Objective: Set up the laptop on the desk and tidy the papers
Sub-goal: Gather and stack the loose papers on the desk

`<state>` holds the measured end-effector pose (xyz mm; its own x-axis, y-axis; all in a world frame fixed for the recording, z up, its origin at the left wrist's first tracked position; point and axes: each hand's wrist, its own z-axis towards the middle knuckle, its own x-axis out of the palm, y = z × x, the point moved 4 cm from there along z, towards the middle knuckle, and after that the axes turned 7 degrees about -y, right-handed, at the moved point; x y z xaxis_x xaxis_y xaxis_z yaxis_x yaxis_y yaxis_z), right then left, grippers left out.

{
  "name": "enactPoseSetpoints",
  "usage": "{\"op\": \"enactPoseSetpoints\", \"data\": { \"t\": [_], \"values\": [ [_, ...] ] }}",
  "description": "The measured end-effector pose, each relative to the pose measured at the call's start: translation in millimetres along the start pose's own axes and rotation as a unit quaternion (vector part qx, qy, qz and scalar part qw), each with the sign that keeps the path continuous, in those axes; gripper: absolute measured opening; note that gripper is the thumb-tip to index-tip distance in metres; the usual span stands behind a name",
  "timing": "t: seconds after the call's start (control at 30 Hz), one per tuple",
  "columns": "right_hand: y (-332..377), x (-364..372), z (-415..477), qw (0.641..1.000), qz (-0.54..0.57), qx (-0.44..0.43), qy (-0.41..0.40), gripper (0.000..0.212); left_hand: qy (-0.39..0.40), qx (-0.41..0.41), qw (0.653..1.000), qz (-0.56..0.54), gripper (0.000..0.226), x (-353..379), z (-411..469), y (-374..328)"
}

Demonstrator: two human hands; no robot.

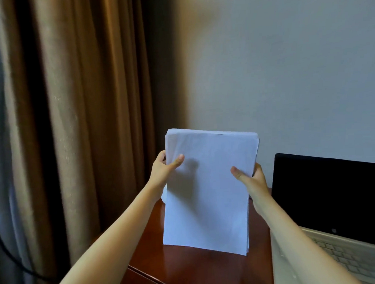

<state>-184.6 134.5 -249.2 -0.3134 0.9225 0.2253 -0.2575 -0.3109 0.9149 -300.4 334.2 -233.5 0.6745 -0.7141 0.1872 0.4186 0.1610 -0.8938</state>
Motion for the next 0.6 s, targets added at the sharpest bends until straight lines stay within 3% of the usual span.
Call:
{"op": "enactPoseSetpoints", "data": {
  "t": [0.07,0.13,0.2,0.23,0.37,0.47,0.6],
  "values": [
    [1,0,4,1.0,0.014,0.003,0.0,0.034,0.018,0.005,1.0,-0.011,0.066,3,3,-4],
    [-1,4,5,1.0,0.03,0.006,-0.005,0.03,0.053,0.018,0.998,-0.017,0.05,10,2,-11],
    [-1,10,6,0.999,0.033,-0.003,-0.02,0.027,0.059,0.018,0.998,-0.01,0.052,15,4,-9],
    [-1,11,6,0.999,0.033,-0.008,-0.026,0.024,0.042,0.011,0.999,-0.005,0.053,16,5,-7],
    [2,14,8,0.999,0.032,-0.034,-0.023,0.02,-0.045,-0.002,0.999,-0.014,0.022,5,12,-10],
    [10,19,12,0.998,0.021,-0.052,-0.005,0.019,-0.058,0.011,0.998,-0.039,0.018,0,18,-21],
    [14,22,21,0.999,0.015,-0.05,0.001,0.014,-0.136,0.001,0.988,-0.078,0.017,-1,18,-26]
  ]
}}
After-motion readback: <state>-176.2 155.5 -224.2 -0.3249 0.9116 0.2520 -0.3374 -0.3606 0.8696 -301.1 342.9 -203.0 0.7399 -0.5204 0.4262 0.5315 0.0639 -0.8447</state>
